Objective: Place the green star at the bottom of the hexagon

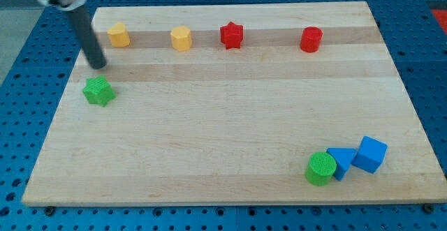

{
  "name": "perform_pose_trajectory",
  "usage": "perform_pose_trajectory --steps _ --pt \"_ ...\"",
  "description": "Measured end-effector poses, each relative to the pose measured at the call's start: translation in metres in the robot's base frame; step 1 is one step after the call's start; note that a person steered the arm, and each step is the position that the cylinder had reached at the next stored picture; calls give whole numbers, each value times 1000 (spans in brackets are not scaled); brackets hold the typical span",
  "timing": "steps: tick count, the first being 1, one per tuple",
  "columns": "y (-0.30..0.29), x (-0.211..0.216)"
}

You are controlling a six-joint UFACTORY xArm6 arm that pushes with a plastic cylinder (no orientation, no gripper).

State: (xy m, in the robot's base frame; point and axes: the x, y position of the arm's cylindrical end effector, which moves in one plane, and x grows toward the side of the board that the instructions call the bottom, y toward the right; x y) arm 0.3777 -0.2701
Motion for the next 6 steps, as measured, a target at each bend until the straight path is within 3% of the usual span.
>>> perform_pose_trajectory --steps 1,3,5,6 --pt "3 50" --pt "155 60" --pt "63 58" --pt "81 86"
